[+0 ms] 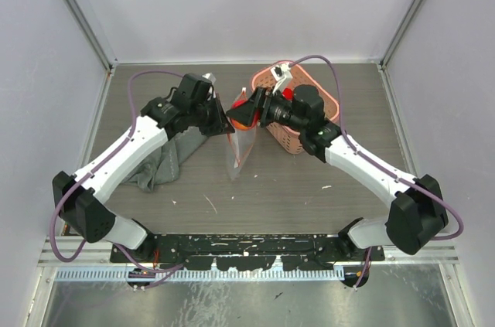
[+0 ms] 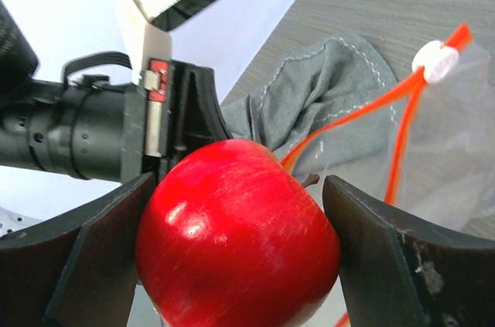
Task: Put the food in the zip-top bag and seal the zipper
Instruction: Place the fake fruit in the zipper food storage bag.
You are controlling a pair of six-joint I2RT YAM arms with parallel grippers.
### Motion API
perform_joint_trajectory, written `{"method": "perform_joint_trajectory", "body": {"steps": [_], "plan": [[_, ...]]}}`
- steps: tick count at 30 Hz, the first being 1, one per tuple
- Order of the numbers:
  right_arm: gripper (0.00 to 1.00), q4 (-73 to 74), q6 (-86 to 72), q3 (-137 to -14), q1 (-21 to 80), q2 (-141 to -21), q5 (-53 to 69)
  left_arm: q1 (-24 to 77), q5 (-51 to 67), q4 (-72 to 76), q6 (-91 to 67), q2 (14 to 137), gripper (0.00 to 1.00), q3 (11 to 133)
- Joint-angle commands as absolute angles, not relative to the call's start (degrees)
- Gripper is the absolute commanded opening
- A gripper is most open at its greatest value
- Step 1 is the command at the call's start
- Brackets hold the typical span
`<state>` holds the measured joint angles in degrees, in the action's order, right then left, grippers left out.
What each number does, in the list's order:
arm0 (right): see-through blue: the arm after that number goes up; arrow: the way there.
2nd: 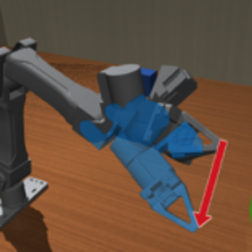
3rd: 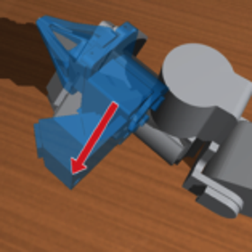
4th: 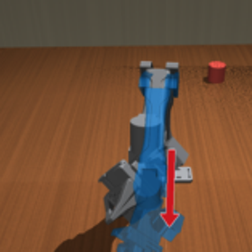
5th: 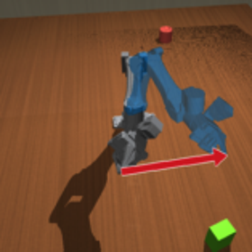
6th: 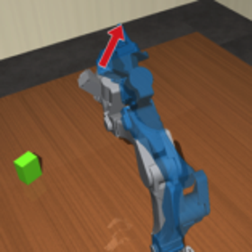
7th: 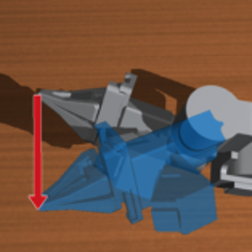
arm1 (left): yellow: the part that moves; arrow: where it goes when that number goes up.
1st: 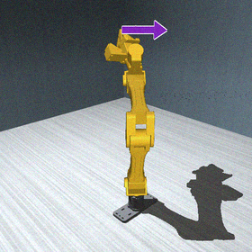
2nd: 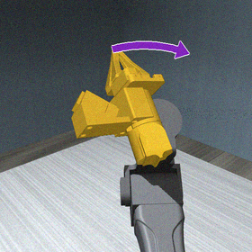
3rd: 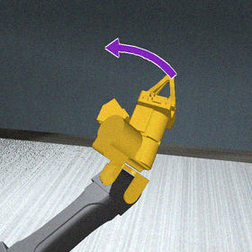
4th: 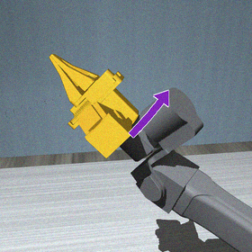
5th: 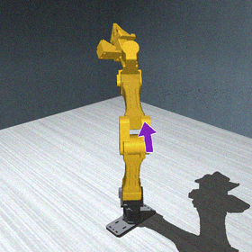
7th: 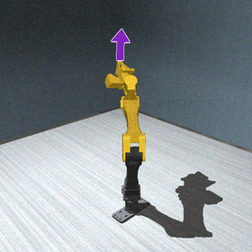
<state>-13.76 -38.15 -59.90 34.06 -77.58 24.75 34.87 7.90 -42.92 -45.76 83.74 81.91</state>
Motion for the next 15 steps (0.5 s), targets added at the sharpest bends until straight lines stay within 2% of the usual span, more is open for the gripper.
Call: {"method": "perform_joint_trajectory", "body": {"steps": [1,15], "plan": [[0.38,-18.8,-40.1,-57.7,34.4,-76.6,24.3,35.2,8.2,-38.9,-46.7,80.4,0.0,81.5],[0.38,-18.0,-35.1,-54.3,34.4,-81.5,23.8,35.2,8.7,-37.4,-47.2,78.3,0.0,79.8]]}}
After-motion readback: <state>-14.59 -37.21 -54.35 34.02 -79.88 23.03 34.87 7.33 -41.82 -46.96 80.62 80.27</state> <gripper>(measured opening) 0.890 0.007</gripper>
